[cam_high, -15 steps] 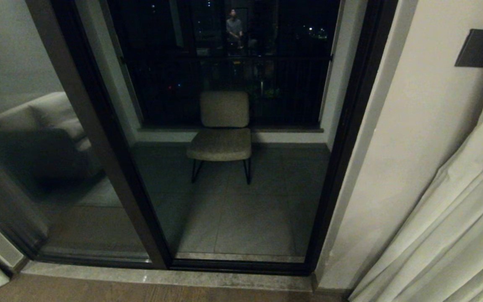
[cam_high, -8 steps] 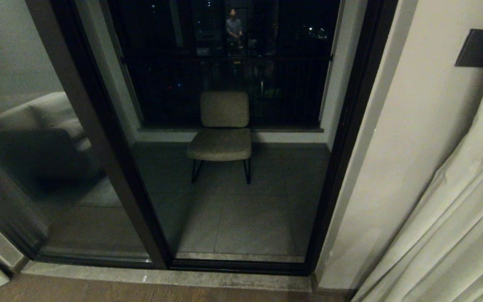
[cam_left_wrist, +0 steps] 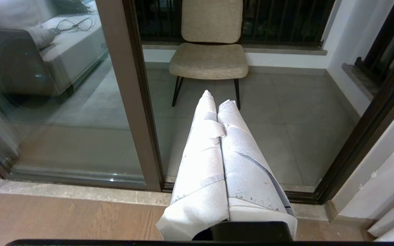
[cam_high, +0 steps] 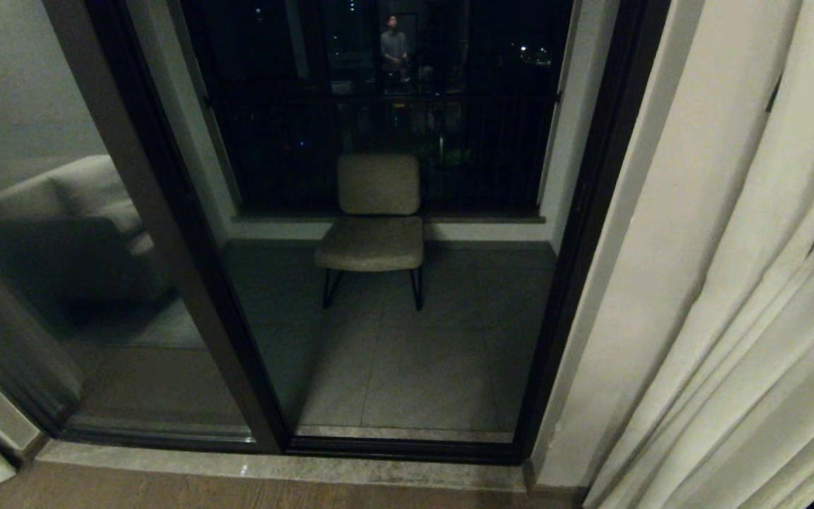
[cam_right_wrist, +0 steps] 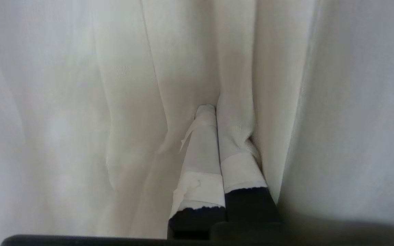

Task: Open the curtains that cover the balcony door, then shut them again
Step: Pull the inner curtains open on both sides

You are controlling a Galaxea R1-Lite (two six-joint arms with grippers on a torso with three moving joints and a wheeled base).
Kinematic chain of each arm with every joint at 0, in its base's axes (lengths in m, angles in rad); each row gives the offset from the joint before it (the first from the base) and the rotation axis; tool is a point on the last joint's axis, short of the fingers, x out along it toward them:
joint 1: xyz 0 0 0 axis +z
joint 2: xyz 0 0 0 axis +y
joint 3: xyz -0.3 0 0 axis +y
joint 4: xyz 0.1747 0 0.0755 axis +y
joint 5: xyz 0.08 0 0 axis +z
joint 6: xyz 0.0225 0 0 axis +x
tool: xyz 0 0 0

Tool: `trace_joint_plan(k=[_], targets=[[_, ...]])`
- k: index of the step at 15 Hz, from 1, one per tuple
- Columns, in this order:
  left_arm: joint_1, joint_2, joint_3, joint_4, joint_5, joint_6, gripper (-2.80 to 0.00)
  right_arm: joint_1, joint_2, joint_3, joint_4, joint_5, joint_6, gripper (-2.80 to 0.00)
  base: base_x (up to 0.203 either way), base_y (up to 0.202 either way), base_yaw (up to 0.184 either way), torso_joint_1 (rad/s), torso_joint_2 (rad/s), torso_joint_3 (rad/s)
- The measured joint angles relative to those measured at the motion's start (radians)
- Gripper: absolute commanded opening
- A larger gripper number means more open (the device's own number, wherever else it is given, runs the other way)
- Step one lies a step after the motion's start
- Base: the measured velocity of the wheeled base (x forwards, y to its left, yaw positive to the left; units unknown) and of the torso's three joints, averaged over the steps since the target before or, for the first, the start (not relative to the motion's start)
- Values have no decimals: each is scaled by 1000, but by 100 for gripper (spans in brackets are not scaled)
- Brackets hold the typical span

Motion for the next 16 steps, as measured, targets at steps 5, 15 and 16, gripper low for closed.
trace_joint_plan(k=[5, 15, 16], targets=[[0, 0, 0, 0, -1, 0, -280, 106, -191, 281, 0, 1, 26, -280, 0, 0, 0, 0, 0, 0], [0, 0, 0, 0, 0, 0, -280, 249, -530, 735, 10, 1, 33, -280, 0, 0, 0, 0, 0, 0], [0, 0, 0, 0, 0, 0, -280, 261, -577, 810, 13, 2, 35, -280, 0, 0, 0, 0, 0, 0]])
